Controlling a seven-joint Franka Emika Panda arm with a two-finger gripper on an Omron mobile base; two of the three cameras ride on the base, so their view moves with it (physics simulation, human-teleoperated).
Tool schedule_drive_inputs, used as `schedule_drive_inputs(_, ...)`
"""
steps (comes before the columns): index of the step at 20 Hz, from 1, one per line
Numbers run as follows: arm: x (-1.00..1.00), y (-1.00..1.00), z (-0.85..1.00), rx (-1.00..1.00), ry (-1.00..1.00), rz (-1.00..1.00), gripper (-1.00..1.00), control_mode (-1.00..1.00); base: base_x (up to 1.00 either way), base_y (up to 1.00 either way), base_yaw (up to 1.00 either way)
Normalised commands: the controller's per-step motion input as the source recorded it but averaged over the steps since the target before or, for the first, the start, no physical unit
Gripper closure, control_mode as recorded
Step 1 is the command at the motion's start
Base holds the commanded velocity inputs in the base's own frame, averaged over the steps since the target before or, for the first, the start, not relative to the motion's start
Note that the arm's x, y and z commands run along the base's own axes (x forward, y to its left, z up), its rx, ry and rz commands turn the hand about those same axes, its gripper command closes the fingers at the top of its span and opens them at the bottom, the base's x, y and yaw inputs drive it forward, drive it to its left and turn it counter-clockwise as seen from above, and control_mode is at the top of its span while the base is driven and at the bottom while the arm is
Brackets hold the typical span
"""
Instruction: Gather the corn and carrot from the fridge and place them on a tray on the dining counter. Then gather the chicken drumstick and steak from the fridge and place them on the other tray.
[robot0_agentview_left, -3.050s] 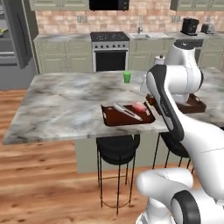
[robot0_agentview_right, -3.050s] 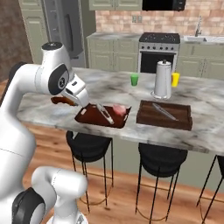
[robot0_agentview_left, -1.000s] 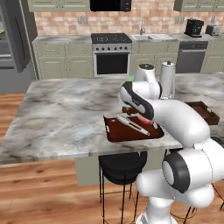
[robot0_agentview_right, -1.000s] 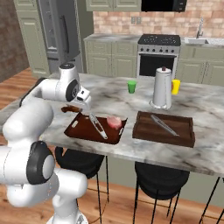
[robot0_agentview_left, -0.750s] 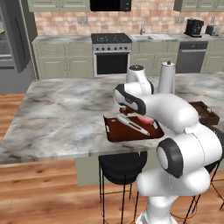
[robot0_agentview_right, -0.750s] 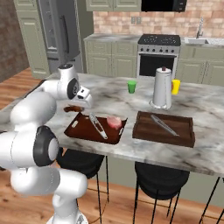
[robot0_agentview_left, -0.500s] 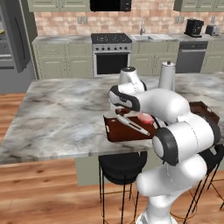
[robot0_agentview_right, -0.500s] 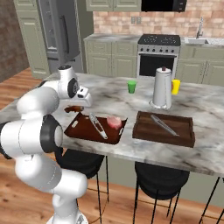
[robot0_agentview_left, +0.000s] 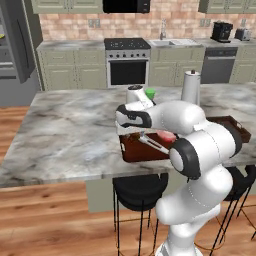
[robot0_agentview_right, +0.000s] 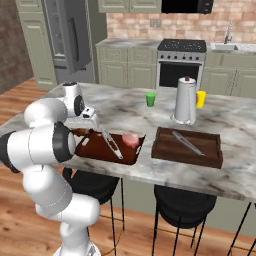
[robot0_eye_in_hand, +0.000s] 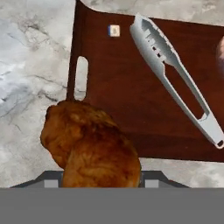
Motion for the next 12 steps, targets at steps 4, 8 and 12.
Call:
schedule_drive_inputs(4,-0.02,-0.32,-0.46,0.04,0.06,0.0,1.0,-1.0,0.0,0.0,0.0)
schedule_drive_inputs(8,0.14,-0.25,-0.25,0.0,0.02,0.0,1.0,-1.0,0.0,0.0,0.0)
schedule_drive_inputs(12,0.35,-0.02,-0.14,0.0,-0.02,0.0,1.0,-1.0,0.0,0.0,0.0)
